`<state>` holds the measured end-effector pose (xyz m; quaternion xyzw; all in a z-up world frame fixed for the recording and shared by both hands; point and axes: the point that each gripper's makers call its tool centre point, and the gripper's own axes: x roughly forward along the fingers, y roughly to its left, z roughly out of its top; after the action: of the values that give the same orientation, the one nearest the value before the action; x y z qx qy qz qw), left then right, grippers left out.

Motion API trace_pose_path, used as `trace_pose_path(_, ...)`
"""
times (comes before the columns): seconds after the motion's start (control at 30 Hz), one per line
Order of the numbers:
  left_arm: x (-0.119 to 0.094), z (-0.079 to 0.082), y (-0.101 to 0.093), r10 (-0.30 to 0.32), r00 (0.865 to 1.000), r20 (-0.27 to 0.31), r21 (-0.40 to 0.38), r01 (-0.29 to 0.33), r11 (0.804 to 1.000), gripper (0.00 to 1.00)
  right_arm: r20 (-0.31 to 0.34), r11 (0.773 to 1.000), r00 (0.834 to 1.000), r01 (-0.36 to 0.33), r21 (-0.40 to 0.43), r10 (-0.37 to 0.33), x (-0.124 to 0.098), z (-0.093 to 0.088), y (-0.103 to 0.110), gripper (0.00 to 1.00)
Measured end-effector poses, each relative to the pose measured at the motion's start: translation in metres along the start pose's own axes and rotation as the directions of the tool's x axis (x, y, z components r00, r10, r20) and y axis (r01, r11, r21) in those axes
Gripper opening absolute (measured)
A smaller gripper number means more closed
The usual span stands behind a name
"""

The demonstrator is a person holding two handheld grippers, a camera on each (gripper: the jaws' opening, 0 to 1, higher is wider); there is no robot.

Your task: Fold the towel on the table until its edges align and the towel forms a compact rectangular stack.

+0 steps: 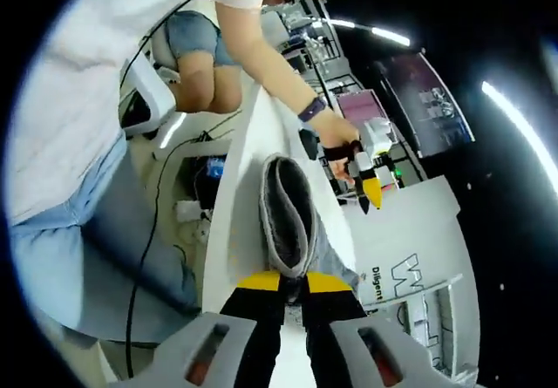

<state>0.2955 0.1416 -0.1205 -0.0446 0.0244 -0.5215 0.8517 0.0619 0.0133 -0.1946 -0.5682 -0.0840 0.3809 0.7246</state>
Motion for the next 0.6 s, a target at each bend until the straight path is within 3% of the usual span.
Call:
trace_pose_path(0.13, -0.001, 0.002, 0.001, 0.001, 1.000, 0.007, -0.002, -0.001, 1.000, 0.97, 0.036, 0.996, 0.999, -0.039, 0.077, 0.036, -0.010, 0.011, -0.005, 0.03)
trace_pose_path(0.27, -0.002, 0.004, 0.003, 0.011, 1.000, 0.015, -0.004, -0.011, 1.000, 0.97, 0.116, 0.977, 0.990, -0.102, 0.190, 0.081, -0.022, 0.029, -0.015, 0.04)
trace_pose_path(0.43, -0.004, 0.009, 0.008, 0.017, 0.999, 0.031, -0.016, -0.016, 1.000, 0.97, 0.177, 0.956, 0.978, -0.152, 0.250, 0.109, -0.036, 0.045, -0.031, 0.03)
trace_pose_path(0.6, -0.005, 0.010, 0.007, 0.020, 0.999, 0.038, -0.018, -0.020, 1.000, 0.97, 0.268, 0.911, 0.954, -0.225, 0.346, 0.134, -0.050, 0.067, -0.047, 0.03)
